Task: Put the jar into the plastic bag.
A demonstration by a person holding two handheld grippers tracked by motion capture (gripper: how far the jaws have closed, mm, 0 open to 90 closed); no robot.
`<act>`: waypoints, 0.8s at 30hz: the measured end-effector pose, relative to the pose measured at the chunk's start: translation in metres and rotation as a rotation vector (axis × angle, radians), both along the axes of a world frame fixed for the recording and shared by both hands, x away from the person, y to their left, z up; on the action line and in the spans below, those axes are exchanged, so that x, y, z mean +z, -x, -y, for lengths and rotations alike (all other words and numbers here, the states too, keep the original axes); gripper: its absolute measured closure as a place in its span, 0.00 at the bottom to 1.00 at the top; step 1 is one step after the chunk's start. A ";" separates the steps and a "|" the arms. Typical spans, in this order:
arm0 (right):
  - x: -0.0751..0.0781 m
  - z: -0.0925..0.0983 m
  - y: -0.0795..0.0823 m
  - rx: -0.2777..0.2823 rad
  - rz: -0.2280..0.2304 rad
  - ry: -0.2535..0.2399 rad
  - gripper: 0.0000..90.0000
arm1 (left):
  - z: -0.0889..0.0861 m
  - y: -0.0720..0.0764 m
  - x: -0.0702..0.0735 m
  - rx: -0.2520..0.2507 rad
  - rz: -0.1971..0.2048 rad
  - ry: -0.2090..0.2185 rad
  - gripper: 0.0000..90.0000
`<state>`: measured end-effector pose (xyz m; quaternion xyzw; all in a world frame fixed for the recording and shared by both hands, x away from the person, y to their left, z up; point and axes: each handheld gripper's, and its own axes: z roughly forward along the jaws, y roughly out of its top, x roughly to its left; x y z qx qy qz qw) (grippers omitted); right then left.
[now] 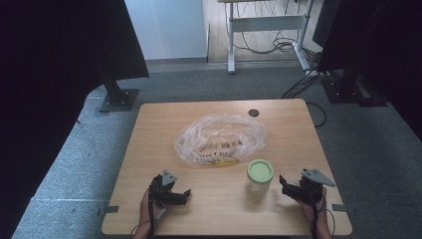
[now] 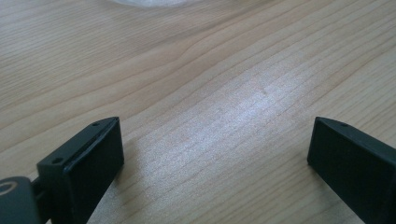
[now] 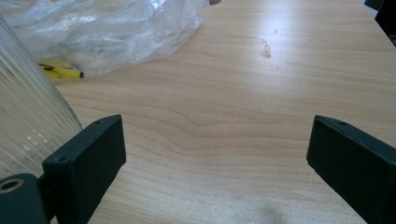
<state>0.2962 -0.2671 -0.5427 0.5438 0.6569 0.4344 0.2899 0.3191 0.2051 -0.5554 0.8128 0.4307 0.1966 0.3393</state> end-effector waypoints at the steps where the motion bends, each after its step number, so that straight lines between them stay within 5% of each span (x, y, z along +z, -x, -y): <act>1: 0.001 0.000 0.000 0.001 0.001 -0.004 0.05 | 0.000 0.000 0.000 0.000 -0.001 0.000 0.04; 24: 0.035 -0.011 0.022 0.058 0.091 -0.029 0.03 | 0.000 0.000 0.000 0.000 -0.001 0.001 0.04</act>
